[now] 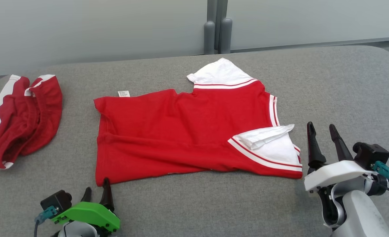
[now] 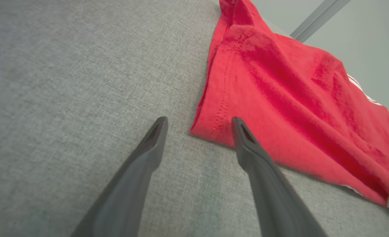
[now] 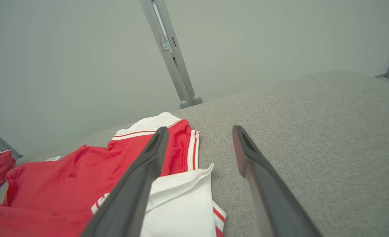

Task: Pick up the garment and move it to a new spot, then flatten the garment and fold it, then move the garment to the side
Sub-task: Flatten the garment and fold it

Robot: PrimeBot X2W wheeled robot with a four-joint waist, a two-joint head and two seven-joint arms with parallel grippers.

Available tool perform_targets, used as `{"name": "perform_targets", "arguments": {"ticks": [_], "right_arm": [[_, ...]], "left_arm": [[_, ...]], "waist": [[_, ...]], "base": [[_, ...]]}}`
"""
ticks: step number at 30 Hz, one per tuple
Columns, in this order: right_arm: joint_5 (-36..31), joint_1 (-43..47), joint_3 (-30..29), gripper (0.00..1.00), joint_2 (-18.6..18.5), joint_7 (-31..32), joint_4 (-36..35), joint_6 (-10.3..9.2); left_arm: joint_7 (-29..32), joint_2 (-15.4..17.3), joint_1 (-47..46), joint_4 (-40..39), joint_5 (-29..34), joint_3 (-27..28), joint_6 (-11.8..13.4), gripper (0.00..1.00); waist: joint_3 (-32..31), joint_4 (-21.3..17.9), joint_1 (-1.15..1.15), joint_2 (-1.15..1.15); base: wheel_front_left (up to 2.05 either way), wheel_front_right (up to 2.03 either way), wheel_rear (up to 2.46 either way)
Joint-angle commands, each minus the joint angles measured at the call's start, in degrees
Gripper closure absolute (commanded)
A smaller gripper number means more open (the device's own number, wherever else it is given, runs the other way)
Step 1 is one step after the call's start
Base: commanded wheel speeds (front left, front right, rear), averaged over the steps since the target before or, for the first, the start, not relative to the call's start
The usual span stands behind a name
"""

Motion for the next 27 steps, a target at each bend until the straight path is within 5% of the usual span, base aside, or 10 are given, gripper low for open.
{"name": "perform_targets", "arguments": {"ticks": [1,16,18,20,21,27], "right_arm": [[-0.5,1.1,0.1,0.00,0.0,0.1,-0.5,-0.01],[0.6,4.6,1.6,0.00,0.3,2.2,-4.4,-0.01],[0.5,4.9,1.8,0.00,0.3,2.4,-4.4,-0.01],[0.6,5.2,2.1,0.00,0.3,2.7,-4.3,-0.01],[0.7,5.3,2.2,0.00,0.3,2.9,-4.0,-0.01],[1.1,6.5,2.6,0.00,0.3,5.3,-0.5,-0.01]], "left_arm": [[0.5,0.2,0.7,0.1,-0.7,0.0,0.3,0.00],[2.4,-1.2,-0.5,-0.7,-5.7,0.9,-0.2,0.04],[1.6,-1.2,-1.0,-0.6,-6.0,1.4,0.0,0.51],[0.7,-1.2,-1.3,-0.4,-6.4,1.8,0.0,0.78],[0.3,-1.2,-1.4,-0.4,-6.5,2.0,-0.2,1.00],[-1.2,-1.0,-1.5,-1.0,-6.5,2.1,-0.7,1.00]], "waist": [[-0.2,-0.3,0.00,0.23],[0.2,-4.5,0.00,0.23],[0.2,-4.8,0.00,0.23],[0.2,-4.9,0.00,0.23],[0.2,-4.9,0.00,0.23],[0.3,-4.2,0.00,0.23]], "base": [[0.00,0.00,0.00],[0.00,0.00,0.00],[0.00,0.00,0.00],[0.00,0.00,0.00],[0.00,0.00,0.00],[0.00,0.00,0.00]]}}
